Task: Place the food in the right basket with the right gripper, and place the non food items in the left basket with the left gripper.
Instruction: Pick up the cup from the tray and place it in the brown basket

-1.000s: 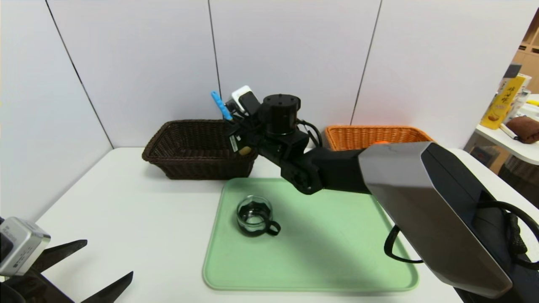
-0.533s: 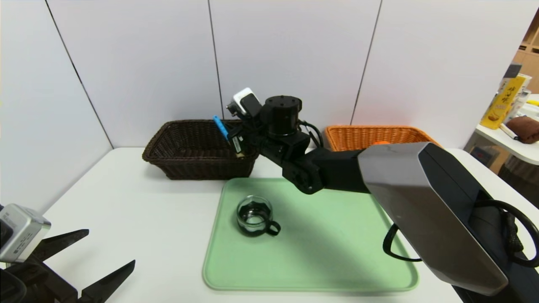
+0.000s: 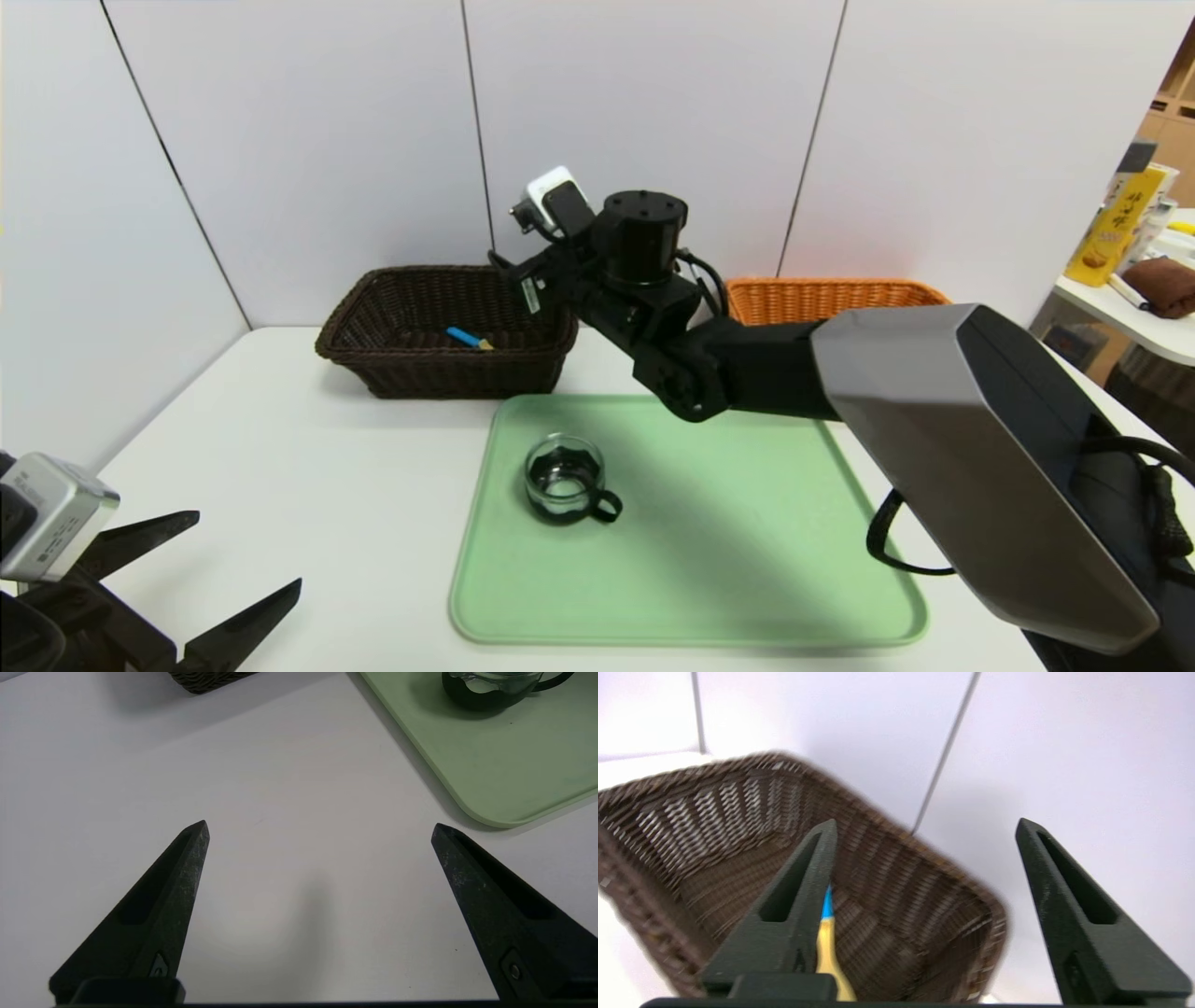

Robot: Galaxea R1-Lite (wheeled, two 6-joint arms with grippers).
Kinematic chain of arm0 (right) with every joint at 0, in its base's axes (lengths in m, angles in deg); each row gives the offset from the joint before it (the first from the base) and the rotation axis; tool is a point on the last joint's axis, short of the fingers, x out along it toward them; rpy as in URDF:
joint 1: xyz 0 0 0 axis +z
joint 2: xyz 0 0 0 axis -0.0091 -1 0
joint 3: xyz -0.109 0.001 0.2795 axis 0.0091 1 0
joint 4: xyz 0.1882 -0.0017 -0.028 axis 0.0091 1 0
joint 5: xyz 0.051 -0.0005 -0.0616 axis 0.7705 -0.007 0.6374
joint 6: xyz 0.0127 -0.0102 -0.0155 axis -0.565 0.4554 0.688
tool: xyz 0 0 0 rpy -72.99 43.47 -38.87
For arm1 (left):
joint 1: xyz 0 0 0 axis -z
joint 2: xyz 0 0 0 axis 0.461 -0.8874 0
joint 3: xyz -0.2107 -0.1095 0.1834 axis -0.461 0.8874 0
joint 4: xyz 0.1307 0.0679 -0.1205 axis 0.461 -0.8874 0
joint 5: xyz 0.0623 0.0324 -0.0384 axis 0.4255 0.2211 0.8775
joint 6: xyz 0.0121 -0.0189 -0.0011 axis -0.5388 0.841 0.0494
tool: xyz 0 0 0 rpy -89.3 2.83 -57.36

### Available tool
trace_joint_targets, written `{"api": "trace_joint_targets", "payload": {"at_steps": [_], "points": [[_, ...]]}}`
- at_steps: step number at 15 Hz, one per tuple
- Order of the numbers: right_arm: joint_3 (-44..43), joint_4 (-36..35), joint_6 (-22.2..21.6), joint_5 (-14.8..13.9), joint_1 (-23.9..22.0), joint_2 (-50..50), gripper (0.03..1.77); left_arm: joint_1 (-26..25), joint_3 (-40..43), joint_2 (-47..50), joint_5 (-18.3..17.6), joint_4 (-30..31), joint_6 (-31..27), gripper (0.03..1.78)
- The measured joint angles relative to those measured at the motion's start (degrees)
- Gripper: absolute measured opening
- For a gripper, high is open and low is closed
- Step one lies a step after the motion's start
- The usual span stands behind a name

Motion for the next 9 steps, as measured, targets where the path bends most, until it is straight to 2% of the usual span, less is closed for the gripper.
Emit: {"api": "trace_joint_targets", "payload": {"at_steps": [3,9], "points": [[4.27,1.88,0.52,-0.11,-0.63,4.99,1.47,0.05,0.22,0.2,-0.02,0.0,0.0,1.69],[21.64,6.91,1.51,0.3,-1.24,20.37,1.6,0.09,0.0,0.63,0.0,-0.01,0.05,1.69]]}}
